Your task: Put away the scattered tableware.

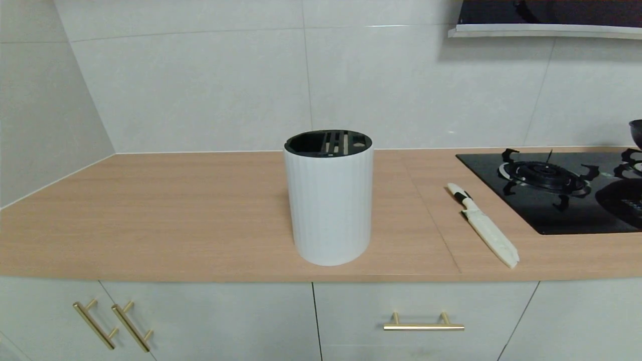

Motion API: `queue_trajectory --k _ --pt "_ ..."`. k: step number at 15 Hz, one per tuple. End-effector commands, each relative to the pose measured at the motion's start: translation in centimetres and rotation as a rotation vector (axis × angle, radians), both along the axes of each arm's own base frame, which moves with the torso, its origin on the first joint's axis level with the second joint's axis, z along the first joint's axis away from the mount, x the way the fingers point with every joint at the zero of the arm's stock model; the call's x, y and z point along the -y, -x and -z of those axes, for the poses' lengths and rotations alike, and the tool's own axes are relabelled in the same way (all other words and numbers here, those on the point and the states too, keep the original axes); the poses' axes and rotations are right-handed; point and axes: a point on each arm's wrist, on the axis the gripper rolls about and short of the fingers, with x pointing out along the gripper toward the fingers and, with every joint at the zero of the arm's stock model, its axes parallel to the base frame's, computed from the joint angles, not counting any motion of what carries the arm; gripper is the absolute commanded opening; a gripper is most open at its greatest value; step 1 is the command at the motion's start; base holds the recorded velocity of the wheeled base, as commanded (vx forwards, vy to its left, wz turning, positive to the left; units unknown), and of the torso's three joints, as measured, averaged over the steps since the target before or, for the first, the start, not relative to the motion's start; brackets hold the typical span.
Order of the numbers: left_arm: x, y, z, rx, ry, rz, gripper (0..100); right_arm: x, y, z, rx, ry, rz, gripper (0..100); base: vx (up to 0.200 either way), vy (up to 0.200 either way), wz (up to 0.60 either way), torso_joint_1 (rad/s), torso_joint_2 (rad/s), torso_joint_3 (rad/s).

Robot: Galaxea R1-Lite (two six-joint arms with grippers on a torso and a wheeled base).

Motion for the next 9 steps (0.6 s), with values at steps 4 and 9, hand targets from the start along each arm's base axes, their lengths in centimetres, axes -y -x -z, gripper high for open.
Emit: queue_trajectory --k 4,9 --pt "0.0 0.0 0.0 0.001 0.0 0.0 100 0.0 -0.01 0.0 -0.002 0.0 0.0 100 0.0 0.0 0.0 0.211 -0.5 -0.284" --pt "0.0 0.0 0.0 0.001 0.0 0.0 100 0.0 -0.01 -0.01 0.0 0.0 0.0 100 0.0 0.0 0.0 0.235 -0.52 -0.293"
